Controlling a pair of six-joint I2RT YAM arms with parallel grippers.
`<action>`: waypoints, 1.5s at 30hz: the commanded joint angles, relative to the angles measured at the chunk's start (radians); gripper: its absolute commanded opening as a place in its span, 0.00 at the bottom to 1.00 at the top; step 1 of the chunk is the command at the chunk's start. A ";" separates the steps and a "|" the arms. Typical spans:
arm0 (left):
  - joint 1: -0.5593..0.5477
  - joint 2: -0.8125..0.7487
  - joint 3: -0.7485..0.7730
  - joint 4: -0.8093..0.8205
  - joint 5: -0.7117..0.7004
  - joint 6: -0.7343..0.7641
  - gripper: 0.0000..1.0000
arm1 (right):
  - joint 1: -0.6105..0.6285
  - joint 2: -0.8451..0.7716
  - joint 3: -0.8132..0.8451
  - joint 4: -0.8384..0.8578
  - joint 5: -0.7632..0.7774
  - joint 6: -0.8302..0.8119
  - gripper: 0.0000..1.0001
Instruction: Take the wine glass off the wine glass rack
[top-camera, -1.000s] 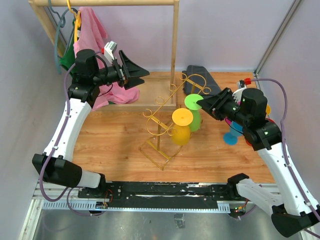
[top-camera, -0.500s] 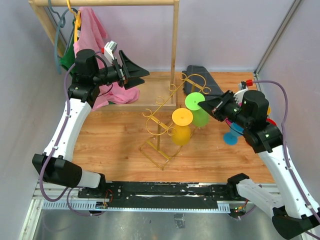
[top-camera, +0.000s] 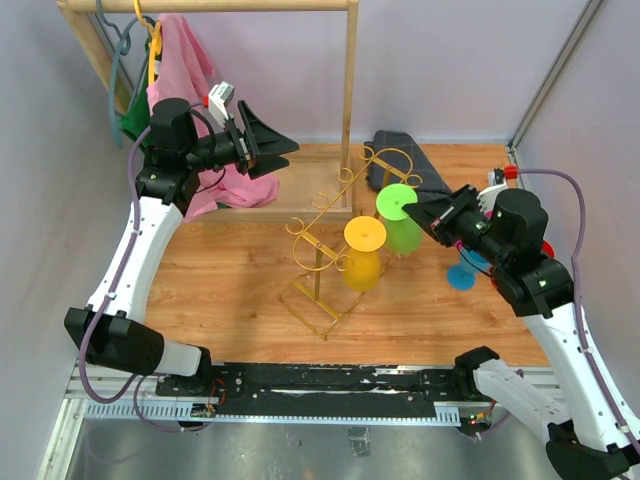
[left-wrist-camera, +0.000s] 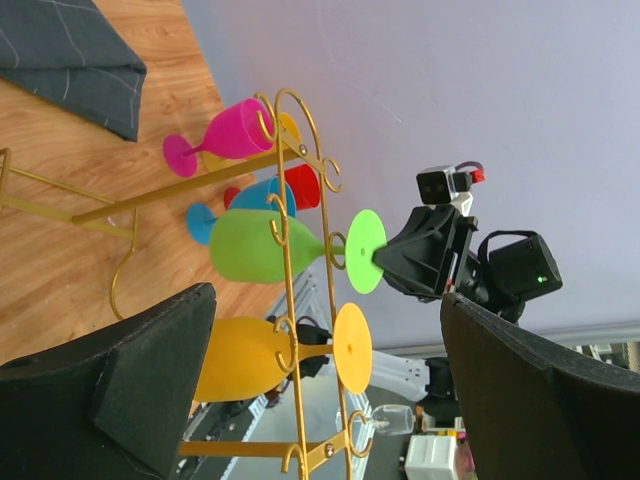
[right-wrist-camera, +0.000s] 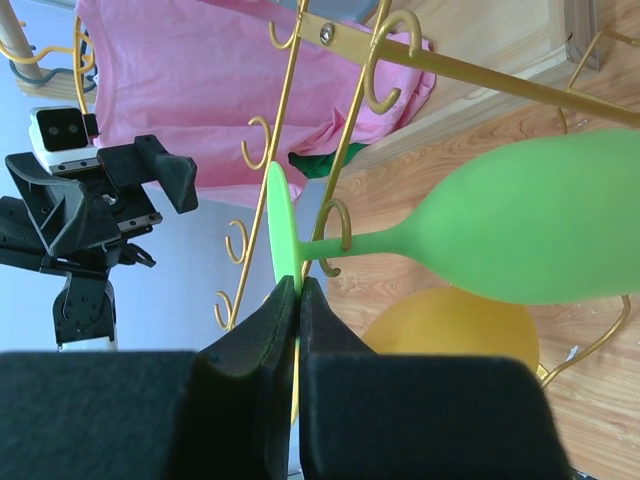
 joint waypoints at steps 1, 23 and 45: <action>0.007 -0.011 -0.008 0.016 0.023 0.010 0.99 | 0.016 -0.019 -0.020 0.008 0.038 0.032 0.01; 0.015 -0.003 0.039 0.010 0.027 0.028 0.99 | 0.017 -0.202 0.072 -0.238 0.140 0.047 0.01; 0.038 0.162 0.243 0.753 0.147 -0.325 0.99 | 0.019 0.329 0.672 0.505 -0.235 0.087 0.01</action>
